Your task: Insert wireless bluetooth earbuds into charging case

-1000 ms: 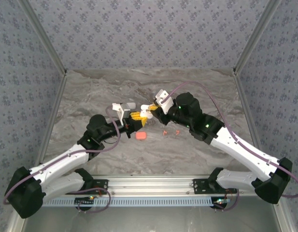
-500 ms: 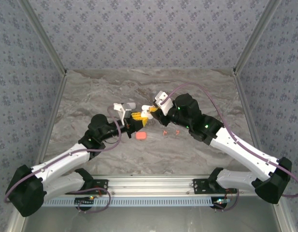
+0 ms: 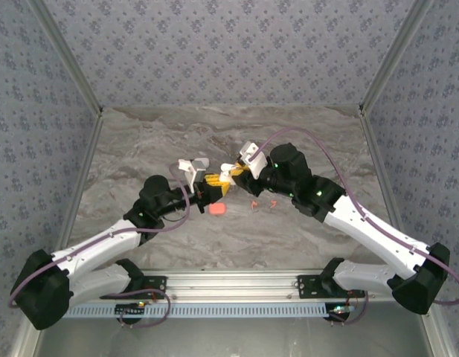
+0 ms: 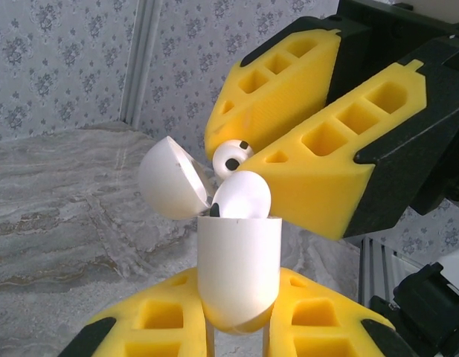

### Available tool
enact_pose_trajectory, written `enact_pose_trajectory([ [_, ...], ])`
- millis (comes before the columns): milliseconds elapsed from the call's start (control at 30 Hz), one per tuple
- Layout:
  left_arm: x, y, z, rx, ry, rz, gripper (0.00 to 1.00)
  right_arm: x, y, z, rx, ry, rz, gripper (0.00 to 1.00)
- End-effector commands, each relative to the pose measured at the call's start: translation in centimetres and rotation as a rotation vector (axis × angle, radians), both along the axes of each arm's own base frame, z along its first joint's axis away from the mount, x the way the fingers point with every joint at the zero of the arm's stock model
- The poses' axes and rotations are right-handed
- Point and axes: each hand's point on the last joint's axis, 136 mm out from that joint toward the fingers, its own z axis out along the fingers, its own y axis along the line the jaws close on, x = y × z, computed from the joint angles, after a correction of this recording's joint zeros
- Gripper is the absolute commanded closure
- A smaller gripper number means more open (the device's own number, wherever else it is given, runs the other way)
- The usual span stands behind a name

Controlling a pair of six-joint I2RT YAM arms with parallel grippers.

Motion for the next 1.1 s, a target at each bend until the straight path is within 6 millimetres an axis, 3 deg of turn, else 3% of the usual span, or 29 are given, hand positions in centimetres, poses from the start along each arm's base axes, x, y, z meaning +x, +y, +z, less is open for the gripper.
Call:
enact_pose_trajectory([
  [0, 0.0, 0.0, 4.2, -0.090, -0.098, 0.007, 1.00, -0.7, -0.2, 0.1, 0.021, 0.059, 0.017, 0.71],
  [600, 0.0, -0.1, 3.9, -0.086, -0.097, 0.002, 1.00, -0.4, -0.4, 1.1, 0.123, 0.145, 0.037, 0.66],
  [1067, -0.1, -0.1, 3.9, -0.101, -0.108, 0.000, 1.00, -0.1, -1.1, 6.0, 0.344, 0.216, 0.101, 0.47],
])
